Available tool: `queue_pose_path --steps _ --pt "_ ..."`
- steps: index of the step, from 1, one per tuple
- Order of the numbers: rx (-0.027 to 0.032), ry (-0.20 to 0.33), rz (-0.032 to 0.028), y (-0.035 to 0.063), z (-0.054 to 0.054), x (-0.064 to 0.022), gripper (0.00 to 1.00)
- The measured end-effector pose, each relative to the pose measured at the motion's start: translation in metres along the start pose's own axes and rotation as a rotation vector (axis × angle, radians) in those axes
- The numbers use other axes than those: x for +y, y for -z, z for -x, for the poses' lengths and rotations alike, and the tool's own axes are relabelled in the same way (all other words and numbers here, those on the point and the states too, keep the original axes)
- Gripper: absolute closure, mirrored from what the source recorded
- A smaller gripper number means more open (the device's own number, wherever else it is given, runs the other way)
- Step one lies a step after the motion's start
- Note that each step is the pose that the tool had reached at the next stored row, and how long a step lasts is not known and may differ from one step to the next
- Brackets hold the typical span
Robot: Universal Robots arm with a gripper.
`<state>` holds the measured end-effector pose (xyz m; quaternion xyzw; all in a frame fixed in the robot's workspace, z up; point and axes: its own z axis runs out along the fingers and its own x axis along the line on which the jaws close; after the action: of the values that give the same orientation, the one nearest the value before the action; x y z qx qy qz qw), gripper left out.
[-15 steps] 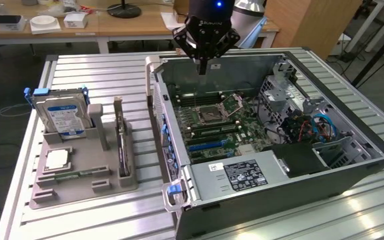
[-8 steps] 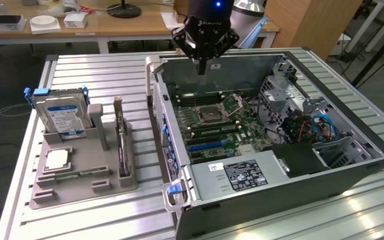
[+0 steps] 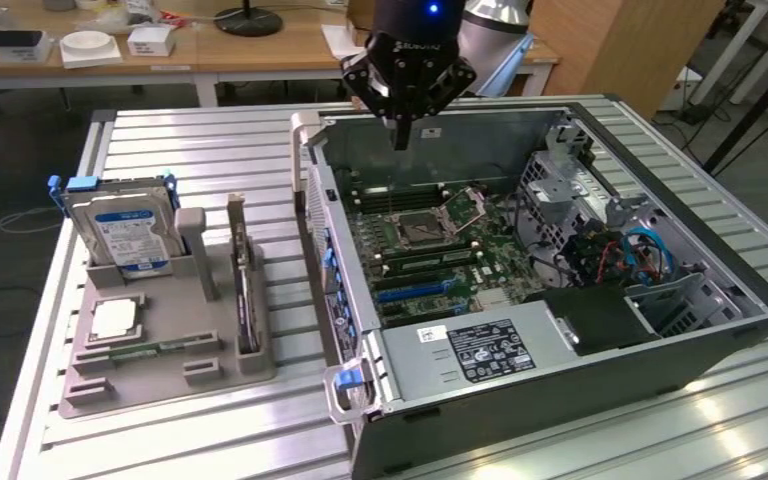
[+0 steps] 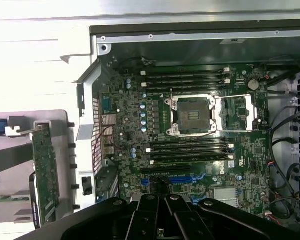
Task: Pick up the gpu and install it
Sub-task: 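Reach for the gpu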
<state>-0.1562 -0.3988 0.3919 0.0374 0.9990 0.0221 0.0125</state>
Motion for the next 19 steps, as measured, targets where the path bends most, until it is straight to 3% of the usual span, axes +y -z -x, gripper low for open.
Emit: queue_pose_path --steps 19 --pt "0.0001 0.000 0.0000 -0.0001 -0.0048 -0.0004 0.89"
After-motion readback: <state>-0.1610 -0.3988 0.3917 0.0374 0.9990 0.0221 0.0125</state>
